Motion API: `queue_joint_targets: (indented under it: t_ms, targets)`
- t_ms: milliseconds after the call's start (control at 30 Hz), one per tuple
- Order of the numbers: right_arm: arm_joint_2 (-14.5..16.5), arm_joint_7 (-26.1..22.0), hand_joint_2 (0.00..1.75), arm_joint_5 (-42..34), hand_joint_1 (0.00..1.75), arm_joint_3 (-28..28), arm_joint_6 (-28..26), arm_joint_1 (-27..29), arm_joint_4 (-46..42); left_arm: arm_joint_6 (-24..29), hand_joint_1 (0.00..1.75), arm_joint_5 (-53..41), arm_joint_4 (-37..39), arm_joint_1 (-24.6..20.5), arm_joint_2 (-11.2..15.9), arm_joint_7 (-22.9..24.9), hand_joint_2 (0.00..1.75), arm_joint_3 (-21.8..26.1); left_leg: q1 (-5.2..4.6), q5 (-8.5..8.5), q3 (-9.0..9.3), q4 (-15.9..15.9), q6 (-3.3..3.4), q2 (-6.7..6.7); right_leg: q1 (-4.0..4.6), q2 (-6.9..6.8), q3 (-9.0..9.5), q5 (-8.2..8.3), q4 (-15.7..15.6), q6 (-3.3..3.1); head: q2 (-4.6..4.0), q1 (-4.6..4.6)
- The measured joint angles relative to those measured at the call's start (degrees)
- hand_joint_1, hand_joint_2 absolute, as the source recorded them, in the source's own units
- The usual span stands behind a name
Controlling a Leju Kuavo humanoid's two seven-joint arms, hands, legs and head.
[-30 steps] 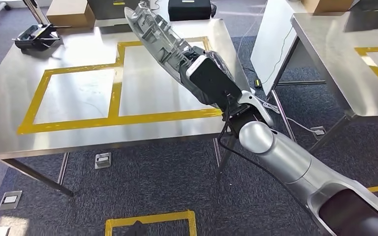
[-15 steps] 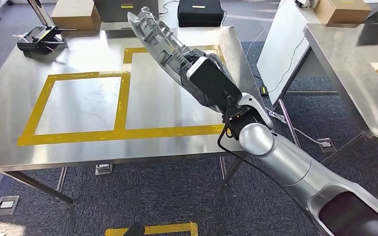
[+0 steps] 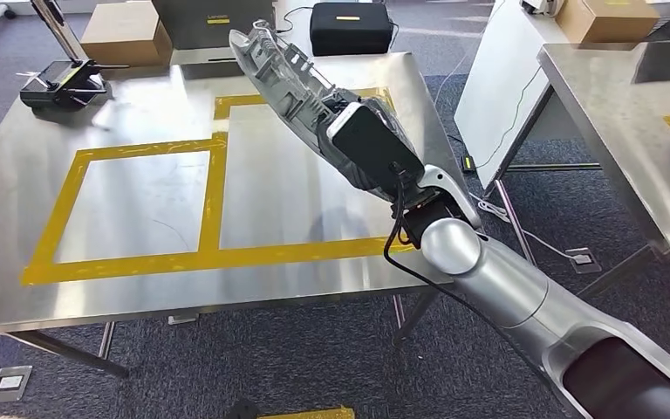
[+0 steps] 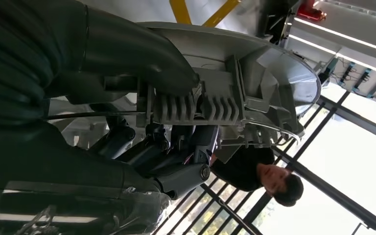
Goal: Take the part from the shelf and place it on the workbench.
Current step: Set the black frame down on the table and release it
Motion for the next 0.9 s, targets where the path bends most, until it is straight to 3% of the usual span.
queue_joint_targets:
  t_ms: [67, 167, 333, 433, 600, 900]
  targets:
    - [0.0, 0.4, 1.75, 0.1, 1.75, 0.0, 0.1, -0.1, 0.1, 0.0, 0.00, 0.0, 0.0, 0.0, 0.0, 0.2, 1.75, 0.1, -0.14, -0.15, 0.14, -0.3, 1.19, -0.01, 0.09, -0.01, -0.08, -0.58, 0.3, 0.41, 0.00, -0.02]
    - [0.0, 1.1, 1.75, 0.6, 1.75, 0.1, 0.1, -0.4, 0.7, 0.0, 0.00, -0.2, 0.0, 0.0, -0.1, 0.5, 1.75, 0.2, -0.01, -0.02, 0.01, -0.2, 1.47, -0.33, 0.11, 0.00, 0.17, -0.59, 0.2, 0.02, -0.01, 0.27]
    - [0.2, 2.4, 1.75, 2.7, 1.75, 0.5, -0.1, -1.0, 3.4, 0.1, 0.00, -0.8, 0.0, 0.0, -0.1, 0.9, 1.75, 0.3, -0.10, -0.15, -0.11, -0.2, 2.14, -0.87, 0.12, -0.14, 0.68, -0.45, -0.8, -0.03, -0.01, 0.48]
    - [0.4, 3.2, 1.75, 3.3, 1.75, 0.9, 0.2, -1.0, 5.8, 0.2, 0.00, -1.0, 0.0, 0.0, -0.2, 1.0, 1.75, 0.3, -0.24, -0.18, -0.17, -0.2, 2.33, -0.97, 0.09, -0.32, 0.73, -0.42, -1.0, 0.23, -0.01, 0.50]
    - [0.8, 3.7, 1.75, 4.1, 1.75, 1.6, 0.7, -0.8, 10.6, 0.3, 0.00, -1.2, 0.0, 0.0, -0.2, 1.1, 1.75, 0.4, -0.33, -0.13, -0.20, -0.2, 2.44, -0.96, 0.00, -0.35, 0.69, -0.38, -1.2, 1.55, -0.01, 0.48]
    - [1.9, 3.5, 1.75, 4.1, 1.75, 2.6, 2.3, -0.3, 16.2, 0.4, 0.00, -1.2, 0.0, 0.2, -0.2, 1.5, 1.75, 1.1, -0.29, 0.13, 0.05, -0.6, 2.18, -0.95, 0.03, -0.37, 0.61, -0.35, -1.1, 1.57, 0.00, 0.46]
